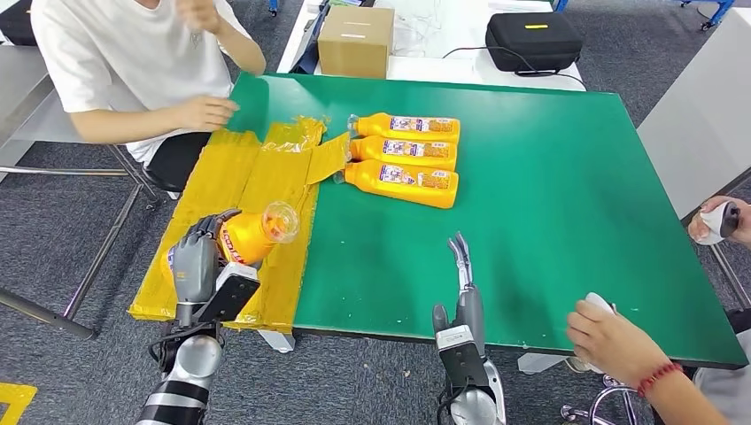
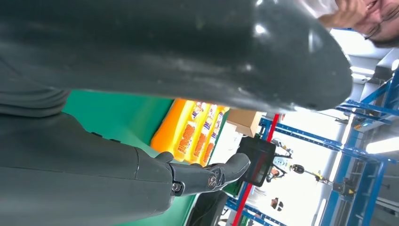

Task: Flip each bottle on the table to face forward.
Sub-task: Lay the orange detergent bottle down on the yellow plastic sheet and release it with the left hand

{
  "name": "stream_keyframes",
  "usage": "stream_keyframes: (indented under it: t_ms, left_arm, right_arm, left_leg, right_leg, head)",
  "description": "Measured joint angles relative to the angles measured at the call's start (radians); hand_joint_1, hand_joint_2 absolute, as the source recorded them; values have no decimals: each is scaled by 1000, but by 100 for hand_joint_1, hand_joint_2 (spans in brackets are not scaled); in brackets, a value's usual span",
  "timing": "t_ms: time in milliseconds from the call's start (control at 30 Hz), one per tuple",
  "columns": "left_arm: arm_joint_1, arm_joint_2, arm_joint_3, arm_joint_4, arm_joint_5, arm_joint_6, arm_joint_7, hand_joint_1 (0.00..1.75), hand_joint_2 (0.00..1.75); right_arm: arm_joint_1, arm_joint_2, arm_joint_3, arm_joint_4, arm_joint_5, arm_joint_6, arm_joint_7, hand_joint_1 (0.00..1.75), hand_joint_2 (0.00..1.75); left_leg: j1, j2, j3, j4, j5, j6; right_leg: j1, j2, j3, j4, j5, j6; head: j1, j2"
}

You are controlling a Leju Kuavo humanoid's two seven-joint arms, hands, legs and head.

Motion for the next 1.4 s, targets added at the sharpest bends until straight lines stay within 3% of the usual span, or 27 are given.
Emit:
stream_keyframes:
  t_ms: [200, 467, 700, 733, 767, 867, 900, 1067, 1200, 1400]
  left_arm:
    - [-79, 36, -20, 159, -311, 105, 60, 175, 175]
    - [-217, 63, -57, 437, -423, -53, 148, 168, 175]
    - [-277, 74, -76, 561, -455, -67, 184, 164, 175]
    - [-282, 75, -78, 569, -455, -67, 184, 158, 175]
    - [-286, 76, -79, 576, -455, -67, 185, 135, 175]
    - [-295, 78, -83, 592, -456, -73, 190, 23, 175]
    - [-298, 78, -84, 599, -454, -80, 195, 4, 175]
    - [-319, 78, -83, 637, -443, -163, 242, 0, 175]
    - [-369, 77, -79, 677, -408, -328, 289, 0, 175]
    - [-416, 77, -38, 696, -242, -540, 198, 0, 175]
  right_arm:
    - [-20, 3, 21, 2, -21, 6, 0, 0, 0]
    - [-35, 14, 61, 12, -50, 20, 0, 0, 0]
    - [-33, 13, 83, 12, -55, 15, 0, 0, 0]
    - [-33, 13, 84, 12, -55, 15, 0, 0, 0]
    - [-33, 13, 85, 12, -56, 15, 0, 0, 0]
    - [-32, 13, 86, 12, -58, 14, 0, 0, 0]
    - [-32, 13, 86, 12, -61, 13, 0, 0, 0]
    - [-25, 13, 85, 12, -66, 9, 0, 0, 0]
    - [-26, 13, 83, 16, -66, 9, 0, 0, 0]
    - [-41, 14, 80, 31, -77, 9, 0, 0, 0]
  left_leg:
    - [0, 0, 0, 0, 0, 0]
    - [0, 0, 0, 0, 1, 0]
    - [0, 0, 0, 0, 0, 0]
    - [0, 0, 0, 0, 0, 0]
    - [0, 0, 0, 0, 0, 0]
    - [0, 0, 0, 0, 0, 0]
    - [0, 0, 1, 0, 1, 0]
    - [0, -2, 3, 0, 1, 0]
    - [0, -6, 11, -1, -1, -1]
    - [0, -7, 18, -1, 0, 0]
  right_leg:
    - [0, 0, 0, 0, 0, 0]
    - [0, 0, 0, 1, 0, 0]
    - [0, 0, 0, 0, 0, 0]
    - [0, 0, 0, 0, 0, 0]
    - [0, 0, 0, 0, 0, 0]
    - [0, 0, 0, 0, 0, 0]
    - [0, 0, 1, 0, 0, 0]
    - [0, -1, 4, 0, 0, 0]
    - [0, -5, 14, 0, -3, -2]
    - [0, -6, 19, 0, -3, -3]
  head:
    - [0, 0]
    - [0, 0]
    - [0, 0]
    - [0, 0]
    - [0, 0]
    - [0, 0]
    - [0, 0]
    - [0, 0]
    - [0, 0]
    - [0, 0]
